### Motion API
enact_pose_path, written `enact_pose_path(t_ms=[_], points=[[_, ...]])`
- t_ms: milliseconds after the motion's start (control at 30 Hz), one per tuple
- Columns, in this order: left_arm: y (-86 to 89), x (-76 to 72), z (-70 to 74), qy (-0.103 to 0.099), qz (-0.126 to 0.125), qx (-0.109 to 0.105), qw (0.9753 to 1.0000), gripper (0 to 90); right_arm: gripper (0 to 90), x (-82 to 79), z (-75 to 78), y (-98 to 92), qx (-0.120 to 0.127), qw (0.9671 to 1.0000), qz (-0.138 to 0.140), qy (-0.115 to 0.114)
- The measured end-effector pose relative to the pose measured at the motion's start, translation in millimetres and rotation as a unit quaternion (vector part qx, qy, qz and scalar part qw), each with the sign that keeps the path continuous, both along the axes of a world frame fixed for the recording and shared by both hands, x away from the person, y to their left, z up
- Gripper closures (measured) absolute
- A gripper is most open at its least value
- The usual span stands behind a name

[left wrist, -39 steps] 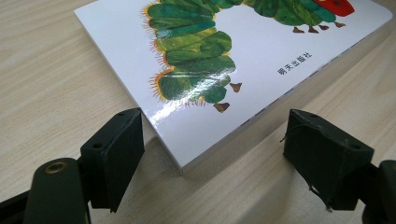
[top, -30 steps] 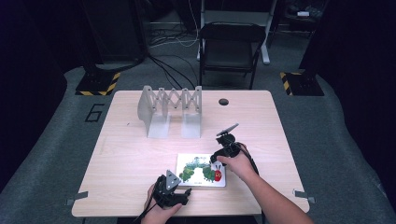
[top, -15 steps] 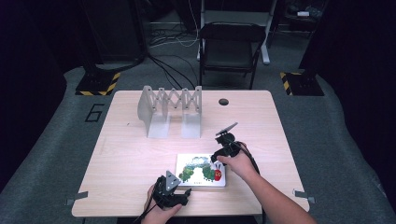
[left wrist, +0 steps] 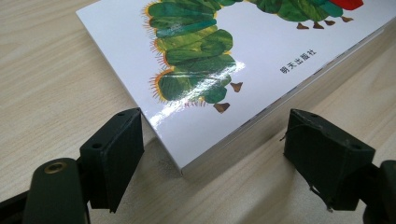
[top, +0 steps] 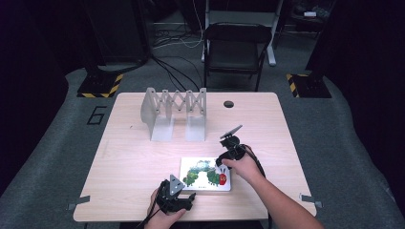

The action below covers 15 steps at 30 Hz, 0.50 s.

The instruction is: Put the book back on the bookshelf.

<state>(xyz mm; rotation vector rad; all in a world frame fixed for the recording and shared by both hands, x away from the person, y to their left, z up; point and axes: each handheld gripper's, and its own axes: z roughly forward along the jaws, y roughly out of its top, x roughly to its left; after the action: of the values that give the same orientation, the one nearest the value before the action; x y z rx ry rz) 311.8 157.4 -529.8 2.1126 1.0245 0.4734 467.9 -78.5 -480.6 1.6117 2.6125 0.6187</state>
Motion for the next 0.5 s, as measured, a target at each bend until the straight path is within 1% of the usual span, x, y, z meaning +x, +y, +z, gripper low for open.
enact_pose_path(t_ms=[67, 133, 200, 267, 300, 367, 467, 500], points=[[-0.1, -0.1, 0.0, 0.000, 0.000, 0.000, 1.0000, 19.5, 39.7, 1.0, -0.3, -0.5, -0.007, 1.0000, 0.007, 0.001], [-0.5, -0.3, -0.7, -0.004, 0.003, -0.002, 1.0000, 19.5, 39.8, 0.6, -0.1, 0.2, -0.005, 1.0000, 0.004, -0.002], [-0.5, -0.3, -0.7, -0.004, 0.002, -0.002, 1.0000, 19.5, 39.8, -0.2, 1.0, 1.1, -0.001, 1.0000, -0.004, 0.000], [-0.5, -0.3, -0.7, -0.004, 0.003, -0.002, 1.0000, 19.5, 39.8, 0.7, 0.2, -0.4, 0.000, 1.0000, 0.002, -0.003], [-0.5, -0.3, -0.7, -0.004, 0.003, -0.002, 1.0000, 19.5, 39.8, 0.9, -0.6, -0.2, 0.004, 1.0000, 0.000, -0.004], [-0.5, -0.3, -0.7, -0.005, 0.002, -0.002, 1.0000, 19.5, 39.4, 0.6, -1.2, -0.1, 0.001, 1.0000, -0.003, -0.003], [-0.7, -0.8, -1.0, -0.005, 0.004, -0.004, 1.0000, 19.5, 38.1, 0.1, -3.3, 0.7, -0.001, 1.0000, -0.001, 0.000], [-0.7, -1.1, -0.7, -0.002, 0.004, -0.003, 1.0000, 19.5, 38.0, 0.2, -4.4, 0.5, 0.000, 1.0000, 0.001, -0.001]])
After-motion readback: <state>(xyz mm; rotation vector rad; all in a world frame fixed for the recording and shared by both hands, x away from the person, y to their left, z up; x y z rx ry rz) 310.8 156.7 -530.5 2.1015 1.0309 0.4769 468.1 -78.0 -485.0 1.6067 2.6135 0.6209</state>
